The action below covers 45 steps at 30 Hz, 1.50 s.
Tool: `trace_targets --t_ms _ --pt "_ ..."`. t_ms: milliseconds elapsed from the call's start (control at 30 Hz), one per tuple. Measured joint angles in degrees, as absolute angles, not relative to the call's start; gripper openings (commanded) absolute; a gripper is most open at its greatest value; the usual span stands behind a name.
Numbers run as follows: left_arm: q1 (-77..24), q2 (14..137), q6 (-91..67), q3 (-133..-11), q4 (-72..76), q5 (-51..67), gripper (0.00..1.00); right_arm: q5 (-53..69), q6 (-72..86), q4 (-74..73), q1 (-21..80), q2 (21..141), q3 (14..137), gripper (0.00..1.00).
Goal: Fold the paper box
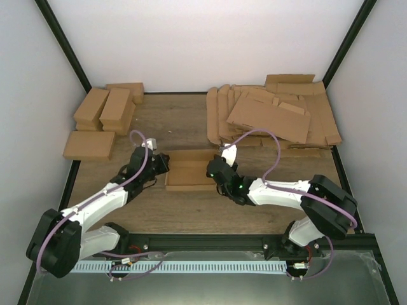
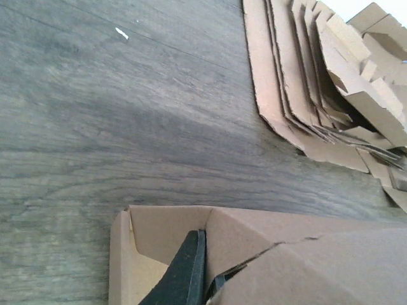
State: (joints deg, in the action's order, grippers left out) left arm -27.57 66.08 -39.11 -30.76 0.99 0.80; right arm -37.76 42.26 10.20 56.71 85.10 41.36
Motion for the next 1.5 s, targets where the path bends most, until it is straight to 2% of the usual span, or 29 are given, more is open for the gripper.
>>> trace_targets --t_ms 167,200,233,333,367,467,500,667,800,967,1200,1267,1400,1500 --pt "-28.6 64.3 -42.0 -24.3 7.8 1.4 0.05 -37.6 43.8 13.4 57.6 85.3 38.2 0.01" --pt "-28.8 63.9 -42.0 -23.8 8.1 1.3 0.08 -37.7 44.1 14.0 57.7 85.3 37.9 0.01" --pt "-28.9 63.7 -42.0 -23.6 8.2 1.2 0.16 -37.8 44.1 14.6 57.8 85.3 37.6 0.01" --pt "-29.1 62.4 -41.9 -23.7 6.0 2.0 0.62 -38.2 43.8 16.4 58.0 85.2 36.6 0.01" --pt "-29.3 62.0 -41.3 -23.9 4.1 2.6 0.73 -38.2 43.4 16.8 58.0 85.2 36.4 0.01" --pt "-30.2 59.9 -40.8 -26.3 -5.5 4.1 0.98 -38.2 41.9 17.8 58.2 85.1 35.9 0.01" --pt "-30.3 58.3 -40.4 -27.3 -8.7 4.2 1.0 -38.2 41.2 18.3 58.3 85.1 35.6 0.01" --pt "-30.3 47.7 -38.6 -35.9 -23.9 4.1 1.0 -37.5 37.9 20.3 58.4 84.9 34.7 0.01" --pt "-30.3 45.7 -33.7 -43.4 -30.0 5.6 1.0 -36.2 34.4 23.1 58.4 84.9 33.4 0.01" --pt "-30.3 54.3 -19.8 -51.5 -31.9 11.2 0.92 -33.9 29.4 27.0 58.4 84.9 31.8 0.01" --pt "-30.6 68.1 -4.4 -53.3 -31.8 19.7 0.98 -31.2 25.9 28.3 58.4 85.0 31.6 0.01" --pt "-31.2 69.6 -0.3 -53.3 -31.8 20.9 0.92 -30.7 25.5 28.6 58.4 85.1 31.6 0.01" --pt "-34.4 70.1 7.7 -53.2 -31.9 21.6 0.65 -30.0 24.6 29.1 58.4 85.3 31.6 0.01" --pt "-35.7 70.8 12.2 -53.3 -31.8 20.5 0.57 -29.6 24.0 29.2 58.4 85.4 31.6 0.01"
